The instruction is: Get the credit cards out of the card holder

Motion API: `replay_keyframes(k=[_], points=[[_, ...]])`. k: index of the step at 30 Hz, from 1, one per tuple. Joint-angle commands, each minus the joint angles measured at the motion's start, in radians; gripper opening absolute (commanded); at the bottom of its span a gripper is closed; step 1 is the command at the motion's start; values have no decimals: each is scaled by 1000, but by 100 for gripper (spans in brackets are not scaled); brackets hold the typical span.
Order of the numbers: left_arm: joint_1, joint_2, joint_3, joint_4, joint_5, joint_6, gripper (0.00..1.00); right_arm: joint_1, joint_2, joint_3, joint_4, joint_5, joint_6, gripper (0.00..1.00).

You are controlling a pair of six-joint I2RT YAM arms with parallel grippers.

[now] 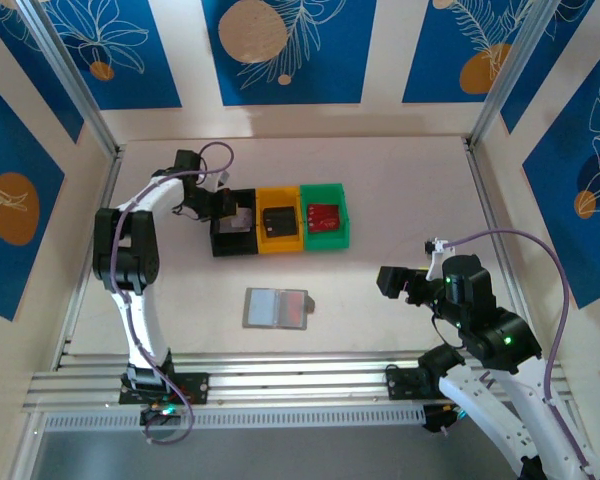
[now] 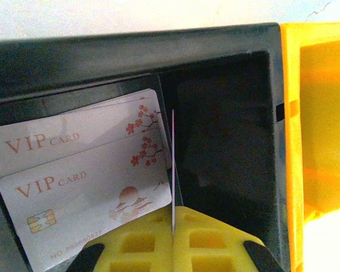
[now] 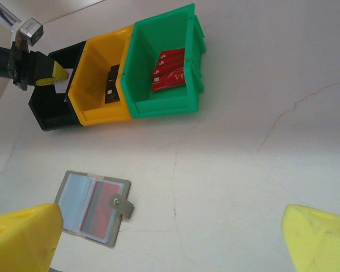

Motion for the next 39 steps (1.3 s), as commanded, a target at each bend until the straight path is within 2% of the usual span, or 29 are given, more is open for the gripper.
replay_keyframes(k=[1, 24, 39], points=[[11, 22, 34, -31, 31, 8, 5, -1, -4, -8, 11, -5, -8, 99], [11, 5, 44, -35, -5, 5, 19, -3, -3, -9, 13, -8, -8, 99], [11, -28, 66, -34, -56, -20, 22, -6, -2, -8, 14, -10, -8, 99]])
